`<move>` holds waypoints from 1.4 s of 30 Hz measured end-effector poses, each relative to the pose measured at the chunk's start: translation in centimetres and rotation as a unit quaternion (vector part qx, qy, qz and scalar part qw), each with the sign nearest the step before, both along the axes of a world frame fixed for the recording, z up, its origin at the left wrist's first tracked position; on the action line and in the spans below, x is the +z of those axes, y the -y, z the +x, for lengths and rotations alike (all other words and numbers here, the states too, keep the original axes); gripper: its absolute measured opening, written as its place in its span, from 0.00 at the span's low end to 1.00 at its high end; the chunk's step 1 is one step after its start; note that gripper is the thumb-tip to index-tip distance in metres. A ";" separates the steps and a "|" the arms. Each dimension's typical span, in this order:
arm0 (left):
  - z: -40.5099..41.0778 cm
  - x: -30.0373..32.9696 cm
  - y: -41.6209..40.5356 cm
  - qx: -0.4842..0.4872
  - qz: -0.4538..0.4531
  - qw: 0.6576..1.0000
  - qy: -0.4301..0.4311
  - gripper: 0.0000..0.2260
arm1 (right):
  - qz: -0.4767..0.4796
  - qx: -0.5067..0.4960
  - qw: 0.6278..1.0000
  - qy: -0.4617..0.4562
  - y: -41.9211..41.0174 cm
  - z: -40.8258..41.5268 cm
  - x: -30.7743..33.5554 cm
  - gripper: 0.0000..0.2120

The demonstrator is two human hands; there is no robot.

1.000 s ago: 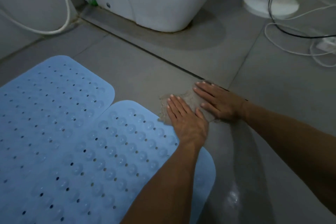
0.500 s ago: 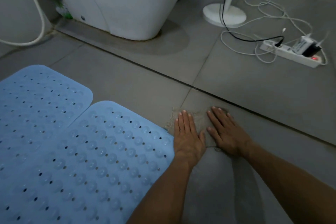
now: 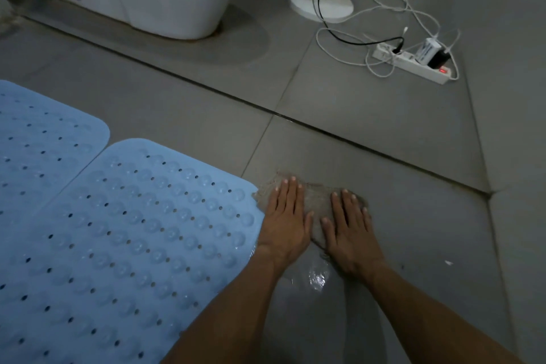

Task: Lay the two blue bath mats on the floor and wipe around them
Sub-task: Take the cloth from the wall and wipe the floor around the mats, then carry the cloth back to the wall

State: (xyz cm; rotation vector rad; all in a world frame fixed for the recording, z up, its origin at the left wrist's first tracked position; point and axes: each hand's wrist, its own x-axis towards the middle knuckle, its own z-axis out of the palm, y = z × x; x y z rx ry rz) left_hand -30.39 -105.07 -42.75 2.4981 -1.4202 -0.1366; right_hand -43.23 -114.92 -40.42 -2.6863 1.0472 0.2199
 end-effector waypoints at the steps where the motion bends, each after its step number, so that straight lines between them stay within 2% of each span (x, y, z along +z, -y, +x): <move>1: -0.4 0.1 -0.8 -0.009 0.008 1.000 0.002 0.29 | 0.003 -0.004 1.000 -0.005 -0.7 -0.6 0.1 0.37; 7: -2.7 1.0 -6.0 -0.034 0.056 0.998 -0.003 0.28 | -0.004 -0.003 1.000 -0.018 -5.1 -2.9 -0.2 0.38; 10: -3.1 1.8 -7.7 -0.046 0.051 0.998 -0.003 0.24 | -0.004 0.005 1.000 -0.024 -6.5 -3.8 0.0 0.37; 12: -2.8 2.4 -8.5 -0.068 0.040 0.997 0.019 0.19 | -0.015 -0.005 1.000 -0.001 -7.1 -4.1 0.4 0.33; 15: -1.9 3.9 -9.0 -0.068 0.067 0.995 -0.005 0.17 | -0.053 0.002 0.998 0.036 -7.4 -3.6 1.3 0.19; 19: -0.3 8.2 -9.0 -0.091 0.189 0.975 -0.076 0.16 | 0.036 0.061 0.994 -0.077 -7.0 -1.7 5.6 0.15; 22: 0.5 13.1 -9.5 -0.075 0.255 0.958 -0.108 0.14 | 0.045 0.110 0.980 -0.160 -7.5 0.0 10.0 0.18; 24: 0.6 17.5 -10.3 -0.053 0.267 0.954 -0.130 0.14 | 0.040 0.132 0.974 -0.182 -8.2 1.1 13.9 0.16; 28: 1.7 26.3 -13.0 -0.003 0.260 0.951 -0.165 0.16 | 0.091 0.103 0.984 -0.112 -9.5 2.6 23.1 0.14; 31: 3.1 32.8 -14.8 0.023 0.239 0.952 -0.190 0.12 | 0.097 0.118 0.986 -0.060 -9.9 4.1 29.8 0.14; 33: 4.4 37.4 -15.9 0.040 0.189 0.959 -0.208 0.11 | 0.106 0.144 0.982 -0.064 -10.0 5.6 34.3 0.14; 36: 6.4 43.7 -17.1 0.070 0.137 0.950 -0.273 0.16 | 0.105 0.194 0.973 -0.072 -9.8 8.4 40.5 0.12; 39: 8.6 49.5 -18.2 0.103 0.133 0.951 -0.260 0.15 | 0.115 0.230 0.965 -0.057 -9.6 11.8 46.3 0.07; 42: 10.8 55.0 -20.0 0.122 0.131 0.951 -0.252 0.15 | 0.119 0.270 0.953 -0.075 -9.9 15.8 51.6 0.07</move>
